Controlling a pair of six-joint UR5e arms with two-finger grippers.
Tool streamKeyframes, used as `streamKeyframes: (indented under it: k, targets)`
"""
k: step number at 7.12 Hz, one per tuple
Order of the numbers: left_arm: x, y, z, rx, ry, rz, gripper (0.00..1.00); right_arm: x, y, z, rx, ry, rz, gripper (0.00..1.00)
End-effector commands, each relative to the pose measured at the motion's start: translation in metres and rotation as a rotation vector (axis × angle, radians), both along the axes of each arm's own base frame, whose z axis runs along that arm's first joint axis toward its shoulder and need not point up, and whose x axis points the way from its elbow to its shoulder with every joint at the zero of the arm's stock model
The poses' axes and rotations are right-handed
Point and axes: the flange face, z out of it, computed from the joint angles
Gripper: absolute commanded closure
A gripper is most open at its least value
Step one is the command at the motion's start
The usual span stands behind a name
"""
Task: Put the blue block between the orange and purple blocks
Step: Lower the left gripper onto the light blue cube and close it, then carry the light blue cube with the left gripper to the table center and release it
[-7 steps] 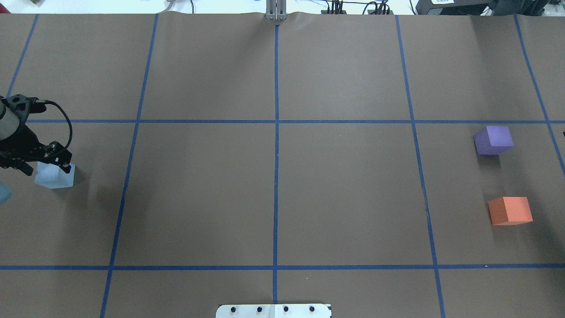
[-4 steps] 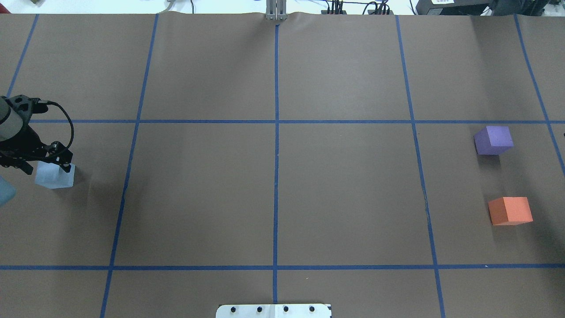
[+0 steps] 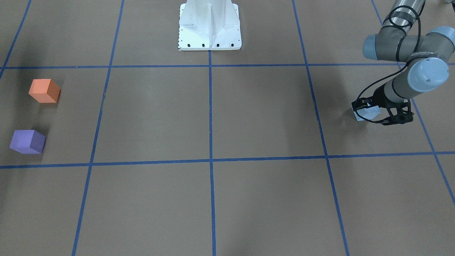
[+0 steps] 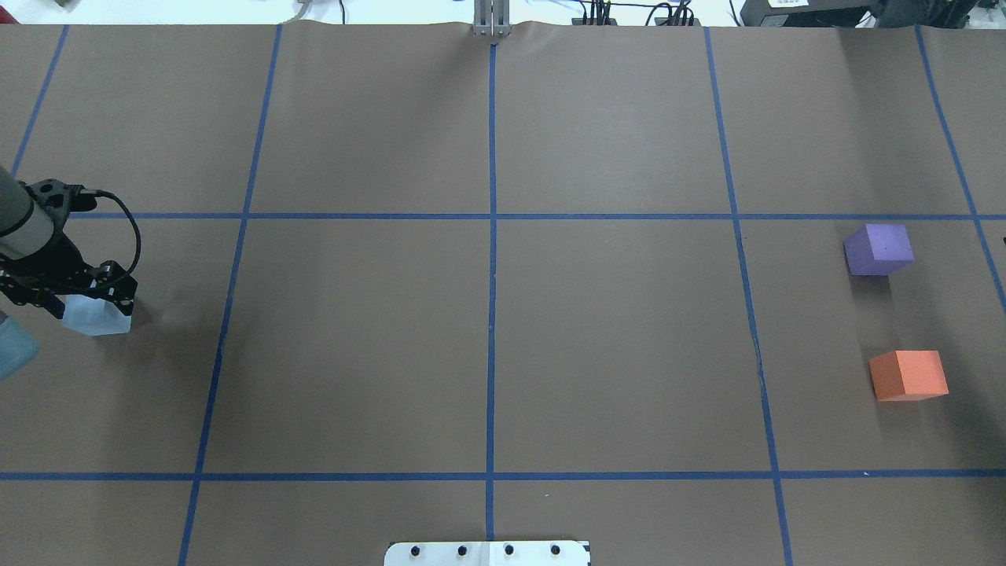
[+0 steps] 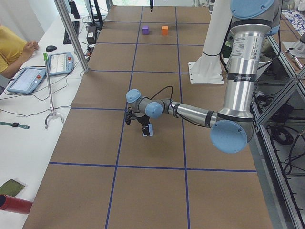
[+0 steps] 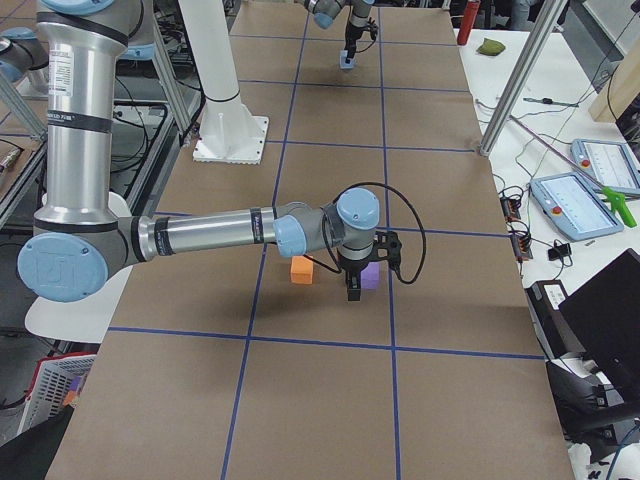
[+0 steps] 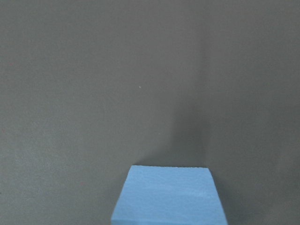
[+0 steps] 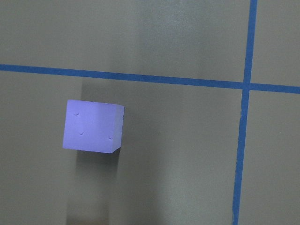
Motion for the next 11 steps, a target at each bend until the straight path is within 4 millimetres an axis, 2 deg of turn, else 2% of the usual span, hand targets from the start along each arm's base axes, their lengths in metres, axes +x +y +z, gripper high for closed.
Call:
streamKeyframes:
  k: [1,2,3,4,5,6,7,9,10,11]
  targets:
    - [0.010,0.004,0.001,0.008,0.004,0.020,0.03,0.000,0.000,-0.001,0.001,0.000,0.000,0.00]
    - [0.010,0.003,0.004,0.010,0.007,0.022,0.21,0.000,0.000,-0.001,0.003,-0.001,0.000,0.00]
    - [0.011,0.002,-0.001,0.032,0.023,0.018,0.73,0.000,0.000,-0.001,0.002,-0.002,0.000,0.00]
    - [0.012,0.001,-0.017,0.058,0.046,0.014,1.00,0.000,0.000,-0.002,0.003,-0.002,0.001,0.00]
    - [0.021,-0.010,-0.076,0.119,0.103,0.009,1.00,0.000,0.000,-0.003,0.005,-0.003,0.000,0.00]
    - [0.036,-0.029,-0.133,0.129,0.133,-0.033,1.00,0.000,0.000,-0.003,0.004,-0.004,0.000,0.00]
    - [0.077,-0.038,-0.201,0.134,0.189,-0.057,1.00,-0.001,0.000,-0.006,0.009,-0.011,-0.001,0.00]
    - [0.183,0.000,-0.313,0.095,0.237,-0.008,1.00,-0.001,-0.002,-0.009,0.013,-0.012,-0.001,0.00]
    - [0.225,0.015,-0.369,0.164,0.210,0.004,1.00,-0.002,-0.004,-0.011,0.019,-0.013,-0.003,0.00]
    - [0.287,0.030,-0.414,0.224,0.189,0.025,1.00,-0.003,-0.004,-0.012,0.022,-0.014,-0.005,0.00]
